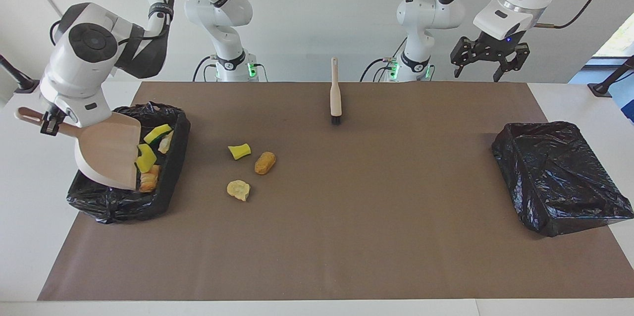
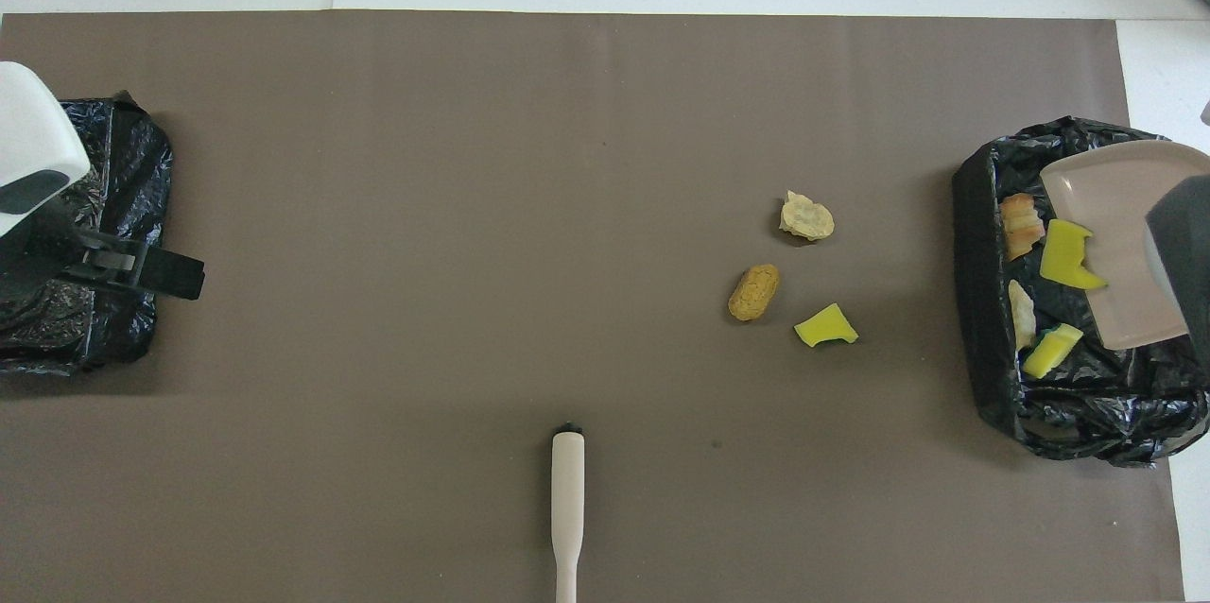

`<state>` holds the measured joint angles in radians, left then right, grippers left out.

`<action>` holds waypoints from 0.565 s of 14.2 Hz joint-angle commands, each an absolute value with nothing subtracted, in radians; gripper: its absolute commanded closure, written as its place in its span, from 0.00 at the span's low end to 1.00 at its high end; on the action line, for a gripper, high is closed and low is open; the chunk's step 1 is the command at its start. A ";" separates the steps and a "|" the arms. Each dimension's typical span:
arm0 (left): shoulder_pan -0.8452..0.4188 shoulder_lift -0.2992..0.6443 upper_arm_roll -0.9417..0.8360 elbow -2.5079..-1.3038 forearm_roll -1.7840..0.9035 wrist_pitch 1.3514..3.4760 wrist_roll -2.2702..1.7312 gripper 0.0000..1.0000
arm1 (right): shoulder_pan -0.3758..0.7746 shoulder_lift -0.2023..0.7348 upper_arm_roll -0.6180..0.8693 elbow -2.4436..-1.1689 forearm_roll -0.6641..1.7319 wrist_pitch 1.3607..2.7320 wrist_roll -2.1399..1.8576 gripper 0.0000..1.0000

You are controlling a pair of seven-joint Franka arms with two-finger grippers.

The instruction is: Sweep and dump trash in bin

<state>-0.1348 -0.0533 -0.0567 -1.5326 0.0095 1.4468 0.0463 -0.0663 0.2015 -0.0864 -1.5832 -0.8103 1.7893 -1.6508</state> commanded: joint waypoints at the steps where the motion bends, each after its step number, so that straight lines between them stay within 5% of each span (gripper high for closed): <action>1: -0.127 -0.060 -0.058 -1.525 0.025 1.428 0.055 0.00 | -0.054 0.167 -0.083 -1.609 -0.844 1.746 -1.623 1.00; 8: -0.129 -0.060 -0.058 -1.525 0.025 1.433 0.055 0.00 | -0.040 0.101 0.035 -1.503 -0.815 1.518 -1.582 1.00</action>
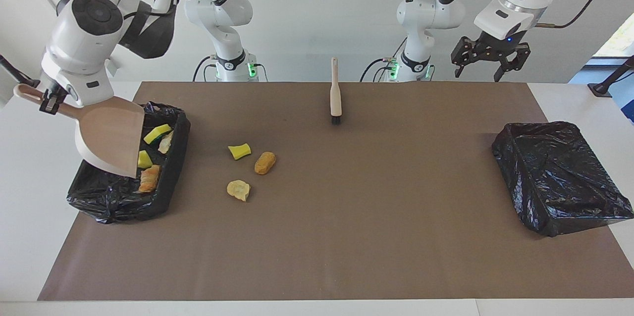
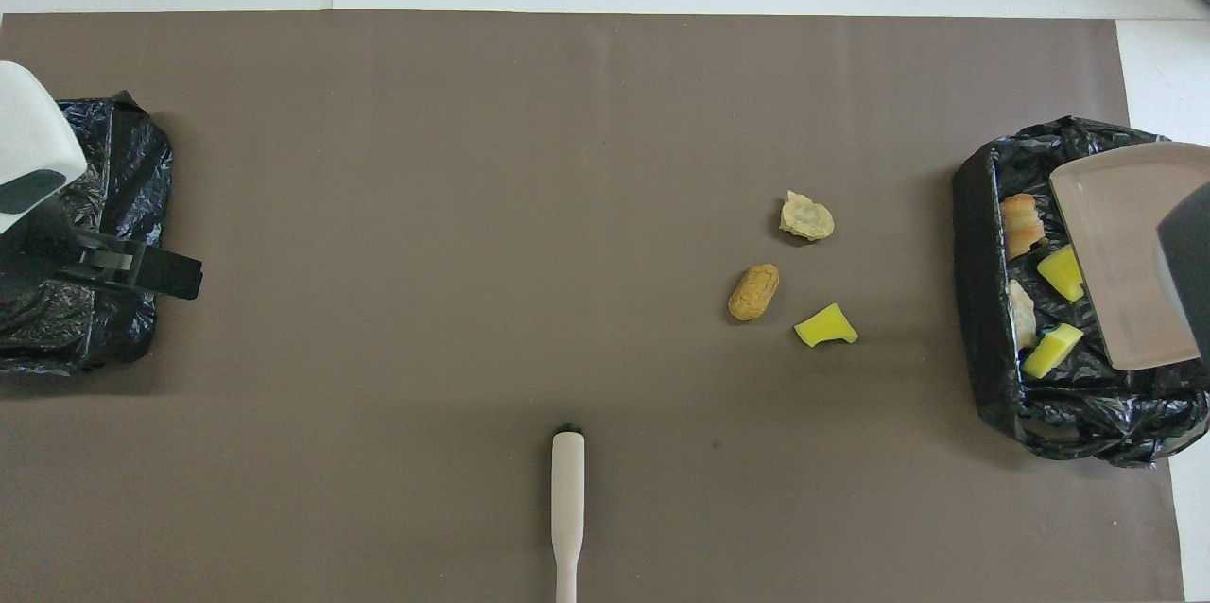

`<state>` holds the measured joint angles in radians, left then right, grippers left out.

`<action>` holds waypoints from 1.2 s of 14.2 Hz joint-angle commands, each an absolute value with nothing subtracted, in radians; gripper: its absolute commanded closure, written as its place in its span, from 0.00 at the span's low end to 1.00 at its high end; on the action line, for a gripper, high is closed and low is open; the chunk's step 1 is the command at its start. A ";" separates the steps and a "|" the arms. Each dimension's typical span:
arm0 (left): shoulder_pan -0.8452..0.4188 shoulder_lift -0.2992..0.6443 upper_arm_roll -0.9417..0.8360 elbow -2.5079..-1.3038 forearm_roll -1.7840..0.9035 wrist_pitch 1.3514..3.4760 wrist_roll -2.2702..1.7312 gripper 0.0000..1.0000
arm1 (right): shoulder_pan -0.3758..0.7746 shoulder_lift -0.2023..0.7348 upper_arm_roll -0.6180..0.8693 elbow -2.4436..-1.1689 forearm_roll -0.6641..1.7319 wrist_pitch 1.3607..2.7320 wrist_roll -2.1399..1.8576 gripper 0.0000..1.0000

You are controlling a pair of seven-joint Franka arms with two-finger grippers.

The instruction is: Sweep and dump trash in bin

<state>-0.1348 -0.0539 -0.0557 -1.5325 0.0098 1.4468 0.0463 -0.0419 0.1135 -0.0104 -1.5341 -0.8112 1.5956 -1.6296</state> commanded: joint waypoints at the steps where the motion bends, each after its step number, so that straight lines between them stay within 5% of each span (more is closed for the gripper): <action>1: -0.129 -0.060 -0.058 -1.525 0.025 1.431 0.055 0.00 | -0.040 0.101 0.070 -1.487 -0.815 1.467 -1.537 1.00; 8: -0.129 -0.060 -0.058 -1.525 0.023 1.431 0.055 0.00 | -0.038 0.090 0.254 -1.471 -0.433 1.382 -0.784 1.00; 13: -0.129 -0.060 -0.058 -1.526 0.023 1.424 0.051 0.00 | 0.141 0.201 0.291 -1.467 -0.353 1.474 -0.239 1.00; 17: -0.121 -0.060 -0.058 -1.528 0.021 1.437 0.054 0.00 | 0.209 0.294 0.291 -1.462 -0.150 1.676 0.215 1.00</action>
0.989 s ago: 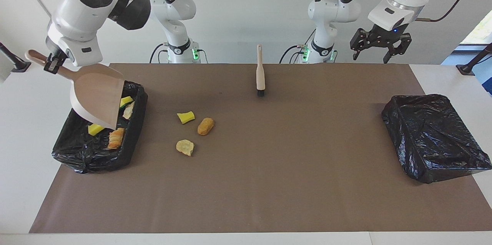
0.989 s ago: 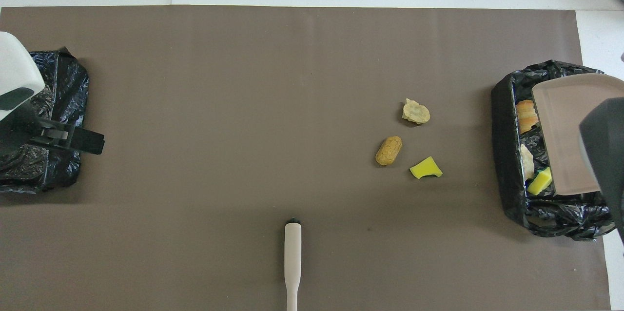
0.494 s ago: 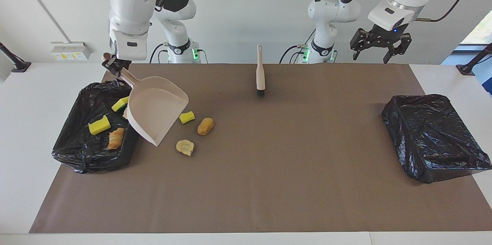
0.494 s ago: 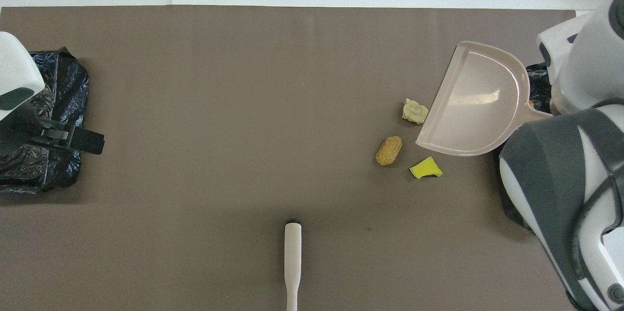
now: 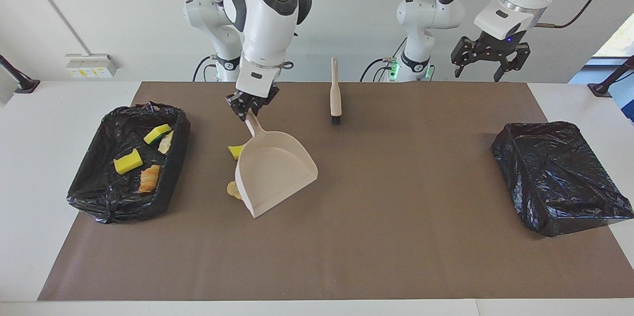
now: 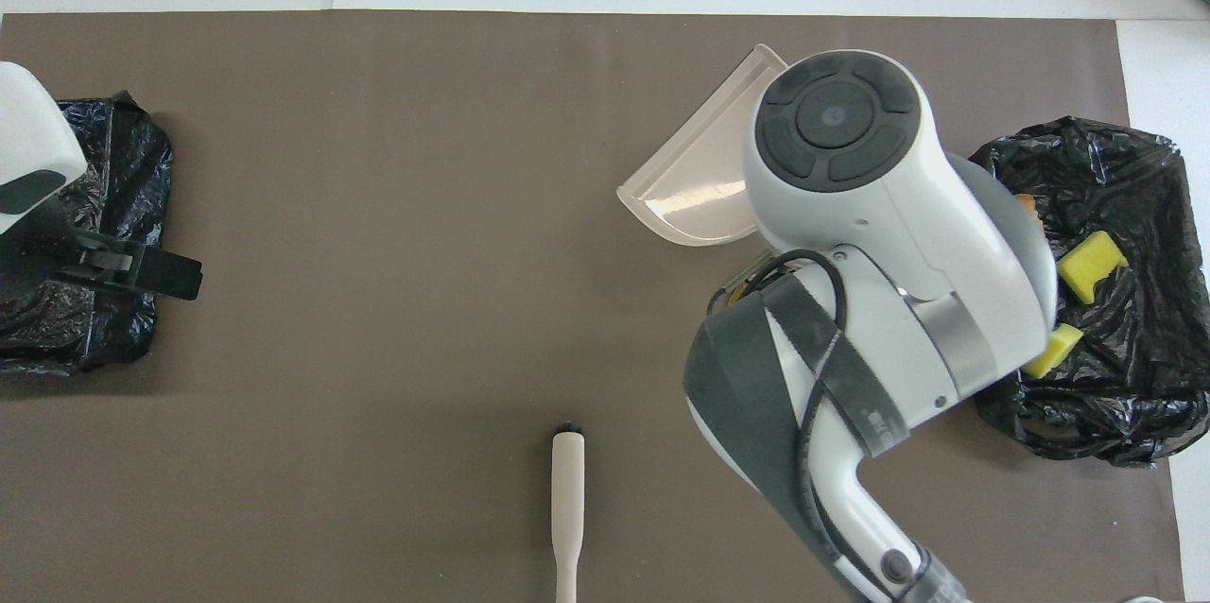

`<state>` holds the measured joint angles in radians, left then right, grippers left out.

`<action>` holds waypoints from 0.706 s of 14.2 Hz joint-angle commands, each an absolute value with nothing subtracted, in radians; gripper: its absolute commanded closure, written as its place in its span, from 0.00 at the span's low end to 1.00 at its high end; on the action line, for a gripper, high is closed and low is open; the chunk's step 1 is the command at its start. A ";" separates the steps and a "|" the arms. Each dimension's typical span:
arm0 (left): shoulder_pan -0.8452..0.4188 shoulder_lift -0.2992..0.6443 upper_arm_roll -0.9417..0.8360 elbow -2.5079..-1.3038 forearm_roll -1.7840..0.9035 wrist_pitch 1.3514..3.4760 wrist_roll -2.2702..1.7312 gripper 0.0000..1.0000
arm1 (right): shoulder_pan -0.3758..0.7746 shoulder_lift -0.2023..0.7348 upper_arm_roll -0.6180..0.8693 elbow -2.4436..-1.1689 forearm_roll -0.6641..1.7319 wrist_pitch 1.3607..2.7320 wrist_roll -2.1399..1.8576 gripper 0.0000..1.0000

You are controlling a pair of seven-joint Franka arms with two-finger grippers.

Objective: Sweep and dump trash in bin
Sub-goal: 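Bring the empty dustpan back to the table center with the right gripper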

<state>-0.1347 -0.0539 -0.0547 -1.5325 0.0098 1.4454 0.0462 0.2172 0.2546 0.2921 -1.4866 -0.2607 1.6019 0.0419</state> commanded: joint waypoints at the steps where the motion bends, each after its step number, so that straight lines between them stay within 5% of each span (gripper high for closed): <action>1: -0.120 -0.060 -0.058 -1.529 0.020 1.437 0.061 0.00 | 0.210 0.314 0.291 -1.459 -0.093 1.724 0.304 1.00; 10: -0.077 -0.058 -0.058 -1.545 0.009 1.509 0.087 0.00 | 0.414 0.569 0.305 -1.356 -0.058 1.968 0.735 1.00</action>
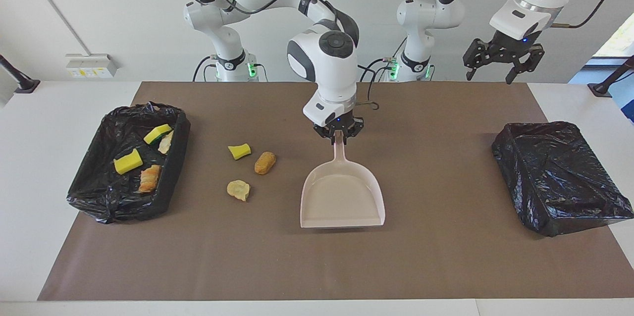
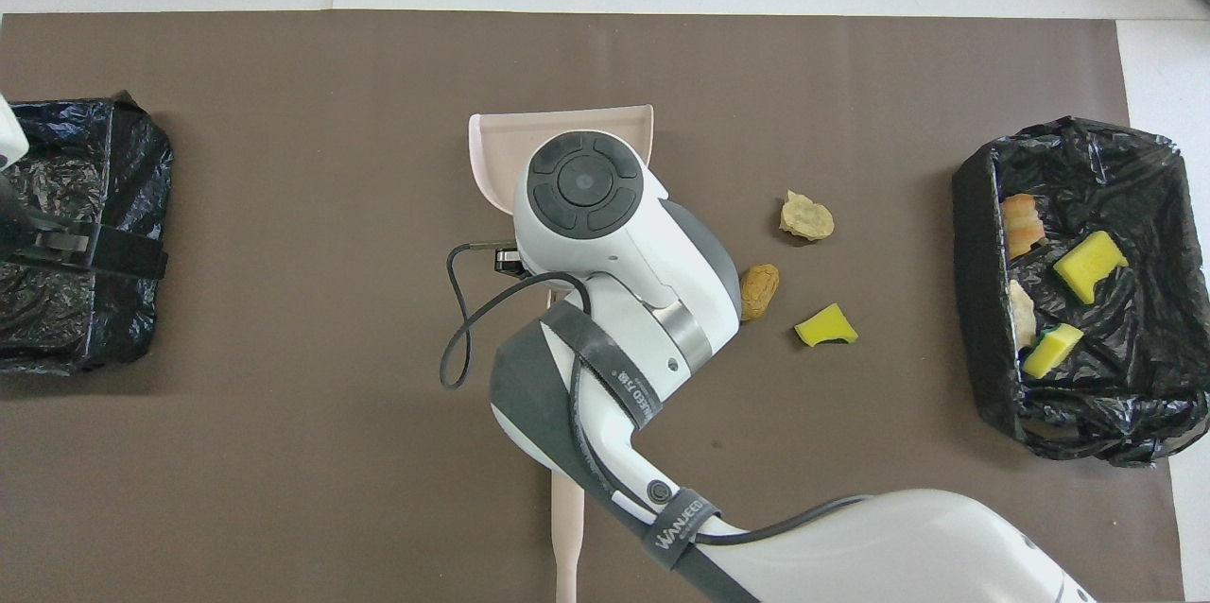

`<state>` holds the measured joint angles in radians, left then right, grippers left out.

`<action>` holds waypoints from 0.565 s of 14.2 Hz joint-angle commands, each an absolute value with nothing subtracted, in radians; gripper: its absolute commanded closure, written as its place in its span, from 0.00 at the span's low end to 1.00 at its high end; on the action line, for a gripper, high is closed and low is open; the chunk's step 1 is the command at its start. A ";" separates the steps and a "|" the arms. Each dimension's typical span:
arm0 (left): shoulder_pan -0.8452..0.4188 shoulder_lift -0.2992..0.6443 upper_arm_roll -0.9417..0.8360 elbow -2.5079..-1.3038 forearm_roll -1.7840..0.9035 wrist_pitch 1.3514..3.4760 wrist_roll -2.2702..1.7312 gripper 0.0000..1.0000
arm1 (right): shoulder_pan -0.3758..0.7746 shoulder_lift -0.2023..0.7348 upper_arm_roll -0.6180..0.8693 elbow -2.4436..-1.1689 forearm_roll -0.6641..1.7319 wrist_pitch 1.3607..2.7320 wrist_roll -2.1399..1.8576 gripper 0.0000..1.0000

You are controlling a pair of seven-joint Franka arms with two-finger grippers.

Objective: Sweep and dump trash in bin
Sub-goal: 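Bring the empty dustpan back to the table center with the right gripper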

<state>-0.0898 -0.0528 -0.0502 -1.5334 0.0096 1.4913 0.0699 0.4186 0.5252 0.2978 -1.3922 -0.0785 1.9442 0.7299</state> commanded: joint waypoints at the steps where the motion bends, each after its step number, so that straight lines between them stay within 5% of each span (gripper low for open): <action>1: -0.077 -0.058 -0.058 -1.546 0.009 1.509 0.087 0.00 | 0.413 0.577 0.307 -1.358 -0.058 1.980 0.726 1.00; 8: -0.095 -0.054 -0.061 -1.565 -0.015 1.551 0.087 0.00 | 0.416 0.578 0.305 -1.431 -0.051 2.063 0.756 1.00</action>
